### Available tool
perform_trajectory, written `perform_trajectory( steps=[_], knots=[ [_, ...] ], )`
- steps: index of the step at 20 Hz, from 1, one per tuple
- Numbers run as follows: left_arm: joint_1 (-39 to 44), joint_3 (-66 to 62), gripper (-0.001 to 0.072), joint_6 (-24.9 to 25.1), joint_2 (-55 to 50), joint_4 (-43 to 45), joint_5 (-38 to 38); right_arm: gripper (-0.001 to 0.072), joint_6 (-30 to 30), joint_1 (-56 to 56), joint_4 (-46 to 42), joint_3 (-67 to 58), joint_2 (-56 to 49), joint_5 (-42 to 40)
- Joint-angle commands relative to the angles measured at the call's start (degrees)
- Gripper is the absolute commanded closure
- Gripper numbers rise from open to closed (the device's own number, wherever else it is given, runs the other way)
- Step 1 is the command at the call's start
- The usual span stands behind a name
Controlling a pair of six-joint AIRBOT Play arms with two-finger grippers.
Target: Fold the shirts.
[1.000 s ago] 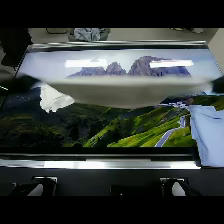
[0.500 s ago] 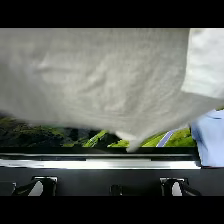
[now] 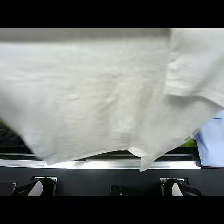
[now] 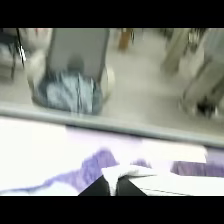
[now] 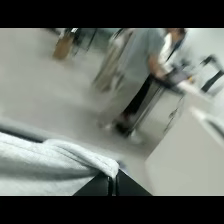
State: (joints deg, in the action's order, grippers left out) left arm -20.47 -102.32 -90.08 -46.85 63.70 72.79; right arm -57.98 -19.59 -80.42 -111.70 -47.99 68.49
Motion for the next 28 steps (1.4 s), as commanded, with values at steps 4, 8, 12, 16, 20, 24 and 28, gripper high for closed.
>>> perform_trajectory(
  steps=[4, 8, 12, 16, 20, 24, 28],
  knots=[
    [5.6, 19.8, 0.0677, 4.2, -17.8, -0.5, -6.4, 0.0665, -1.7, 0.6, 6.6, -0.1, -30.4, 13.5],
    [8.2, 16.3, 0.0677, 4.2, -38.4, -1.4, -17.1, 0.0665, -5.9, 0.6, 20.0, -0.1, -51.3, -0.4],
    [9.0, 6.7, 0.0677, 4.2, -53.9, -6.1, -21.0, 0.0665, -5.7, 0.8, 31.8, -0.1, -63.8, -12.3],
    [10.0, 3.0, 0.0675, 4.2, -60.6, -8.0, -23.4, 0.0665, -1.2, 2.7, 31.1, -0.1, -68.9, -15.8],
    [9.0, 2.8, 0.0675, 8.7, -59.1, -7.9, -16.1, 0.0664, 1.5, 1.7, 24.5, -0.1, -65.8, -10.2],
    [8.2, 3.2, 0.0675, 8.4, -57.7, -1.5, 4.5, 0.0664, -0.3, 0.6, 11.0, 0.1, -62.6, 12.6],
    [10.2, 7.6, 0.0675, 7.6, -59.6, 0.5, 10.8, 0.0664, -3.1, 2.0, 10.1, 2.8, -64.9, 17.8]
  ],
)
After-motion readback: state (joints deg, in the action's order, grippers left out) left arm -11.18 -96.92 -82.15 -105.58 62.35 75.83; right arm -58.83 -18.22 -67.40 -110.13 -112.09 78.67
